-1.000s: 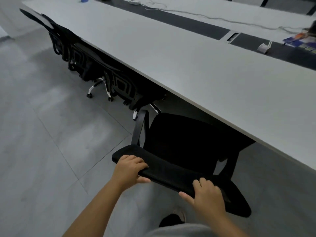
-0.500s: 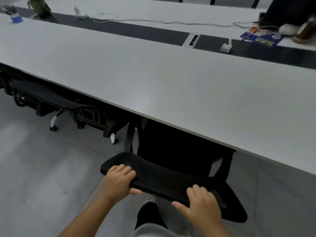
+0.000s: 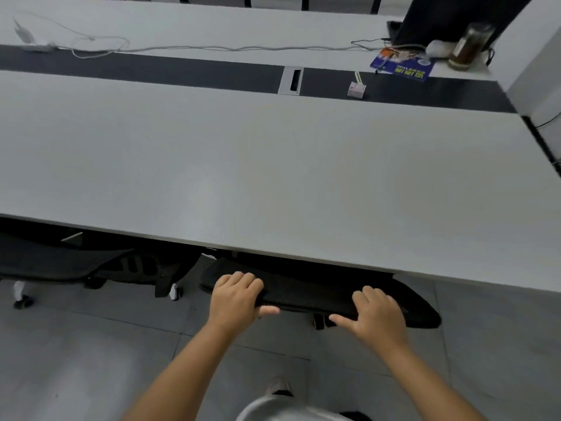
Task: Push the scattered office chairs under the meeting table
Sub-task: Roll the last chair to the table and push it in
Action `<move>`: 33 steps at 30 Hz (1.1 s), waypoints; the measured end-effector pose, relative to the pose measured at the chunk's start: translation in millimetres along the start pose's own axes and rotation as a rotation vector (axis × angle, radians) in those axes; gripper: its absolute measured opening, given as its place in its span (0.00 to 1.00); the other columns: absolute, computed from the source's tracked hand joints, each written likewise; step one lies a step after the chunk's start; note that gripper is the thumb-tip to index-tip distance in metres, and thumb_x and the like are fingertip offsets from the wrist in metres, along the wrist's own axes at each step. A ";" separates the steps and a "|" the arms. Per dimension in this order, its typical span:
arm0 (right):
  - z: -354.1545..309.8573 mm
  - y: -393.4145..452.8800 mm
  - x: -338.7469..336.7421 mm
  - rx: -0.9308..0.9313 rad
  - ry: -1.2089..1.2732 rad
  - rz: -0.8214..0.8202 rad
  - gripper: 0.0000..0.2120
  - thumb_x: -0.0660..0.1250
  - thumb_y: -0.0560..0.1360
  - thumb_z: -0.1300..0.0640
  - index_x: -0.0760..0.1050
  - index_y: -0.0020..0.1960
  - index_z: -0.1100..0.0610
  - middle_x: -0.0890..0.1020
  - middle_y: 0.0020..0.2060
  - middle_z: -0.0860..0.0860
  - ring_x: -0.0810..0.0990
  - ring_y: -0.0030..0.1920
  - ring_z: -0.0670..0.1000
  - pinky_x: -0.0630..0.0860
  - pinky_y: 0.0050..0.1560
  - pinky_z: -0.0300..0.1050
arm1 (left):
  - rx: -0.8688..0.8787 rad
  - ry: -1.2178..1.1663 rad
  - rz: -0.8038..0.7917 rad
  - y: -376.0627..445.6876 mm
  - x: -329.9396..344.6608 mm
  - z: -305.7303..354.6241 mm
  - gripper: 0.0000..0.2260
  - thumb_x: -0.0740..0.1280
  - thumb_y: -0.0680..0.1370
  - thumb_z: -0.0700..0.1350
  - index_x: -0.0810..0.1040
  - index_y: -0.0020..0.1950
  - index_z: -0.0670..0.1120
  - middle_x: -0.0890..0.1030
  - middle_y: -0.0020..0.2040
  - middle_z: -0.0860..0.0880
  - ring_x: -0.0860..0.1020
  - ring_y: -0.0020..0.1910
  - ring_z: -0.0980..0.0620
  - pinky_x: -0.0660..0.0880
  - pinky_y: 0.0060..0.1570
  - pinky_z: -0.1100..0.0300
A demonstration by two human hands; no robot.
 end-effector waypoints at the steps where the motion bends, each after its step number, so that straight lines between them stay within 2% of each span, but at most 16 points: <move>1: 0.3 4.6 1.9 0.000 -0.007 0.004 0.36 0.40 0.73 0.31 0.67 0.25 0.58 0.70 0.22 0.51 0.70 0.22 0.52 0.64 0.20 0.40 | 0.011 -0.002 0.008 5.0 2.4 -3.3 0.32 0.45 0.73 0.69 0.74 0.30 0.47 0.75 0.26 0.51 0.74 0.26 0.51 0.60 0.35 0.61; 6: 2.9 6.5 8.6 -0.033 -0.028 0.074 0.36 0.43 0.73 0.31 0.68 0.25 0.58 0.70 0.21 0.51 0.69 0.21 0.51 0.64 0.20 0.38 | 0.072 -0.016 0.091 5.4 13.1 -6.9 0.30 0.45 0.73 0.69 0.72 0.30 0.48 0.74 0.25 0.51 0.70 0.28 0.52 0.59 0.34 0.61; 10: 6.7 13.4 7.5 -0.054 -0.047 0.129 0.35 0.44 0.73 0.32 0.67 0.24 0.58 0.69 0.21 0.52 0.69 0.21 0.52 0.63 0.21 0.39 | 0.093 0.006 0.127 11.7 14.3 -6.6 0.29 0.45 0.74 0.68 0.70 0.30 0.48 0.73 0.25 0.51 0.71 0.25 0.51 0.59 0.34 0.61; 14: 8.1 12.9 8.9 -0.045 -0.058 0.143 0.35 0.44 0.73 0.32 0.67 0.24 0.57 0.69 0.21 0.51 0.69 0.22 0.52 0.63 0.21 0.40 | 0.085 0.015 0.138 11.5 15.4 -5.8 0.28 0.46 0.74 0.68 0.69 0.30 0.48 0.73 0.25 0.51 0.66 0.30 0.52 0.59 0.34 0.60; 18: 7.1 11.6 7.3 -0.025 -0.041 0.126 0.35 0.44 0.73 0.31 0.67 0.23 0.57 0.70 0.21 0.51 0.69 0.21 0.51 0.63 0.21 0.38 | 0.066 0.004 0.089 9.8 14.9 -5.8 0.28 0.46 0.73 0.69 0.69 0.32 0.48 0.73 0.26 0.51 0.67 0.29 0.51 0.60 0.34 0.61; 21: 5.6 10.4 3.4 -0.012 -0.002 0.109 0.36 0.43 0.72 0.31 0.67 0.23 0.57 0.70 0.21 0.50 0.69 0.21 0.50 0.63 0.21 0.37 | 0.044 -0.019 0.020 8.5 11.1 -4.8 0.30 0.46 0.74 0.69 0.74 0.31 0.48 0.75 0.27 0.51 0.69 0.30 0.52 0.61 0.35 0.61; 25: 5.6 6.7 2.9 0.035 0.046 0.070 0.35 0.44 0.71 0.30 0.67 0.24 0.57 0.70 0.21 0.50 0.68 0.22 0.50 0.62 0.21 0.36 | 0.016 -0.062 -0.094 8.5 2.2 -1.3 0.33 0.42 0.75 0.67 0.78 0.33 0.50 0.78 0.29 0.54 0.77 0.29 0.52 0.60 0.38 0.62; 29: 4.9 3.5 0.3 0.059 0.056 0.003 0.33 0.47 0.68 0.29 0.66 0.24 0.56 0.69 0.21 0.48 0.68 0.22 0.48 0.57 0.24 0.36 | -0.005 -0.070 -0.174 7.0 -1.8 4.8 0.33 0.39 0.76 0.65 0.80 0.35 0.54 0.80 0.31 0.57 0.78 0.30 0.55 0.59 0.39 0.63; 32: 4.0 2.2 -1.1 0.060 0.054 0.013 0.31 0.51 0.65 0.29 0.67 0.24 0.56 0.70 0.21 0.48 0.68 0.22 0.48 0.56 0.24 0.36 | -0.011 -0.071 -0.180 2.8 -2.9 12.8 0.33 0.38 0.78 0.62 0.81 0.37 0.55 0.81 0.33 0.58 0.79 0.32 0.56 0.59 0.41 0.62; 33: 3.6 1.6 -0.9 0.066 0.058 0.002 0.32 0.50 0.67 0.29 0.67 0.24 0.56 0.70 0.21 0.48 0.69 0.22 0.48 0.56 0.25 0.36 | -0.019 -0.068 -0.167 1.5 -3.5 15.0 0.32 0.38 0.78 0.61 0.81 0.37 0.54 0.81 0.33 0.58 0.79 0.32 0.56 0.59 0.42 0.62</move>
Point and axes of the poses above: each hand's wrist, its own y-axis towards the middle knuckle, its own x-axis out of the palm, z = x × y, the point moved 3 cm from there along y, towards the middle knuckle
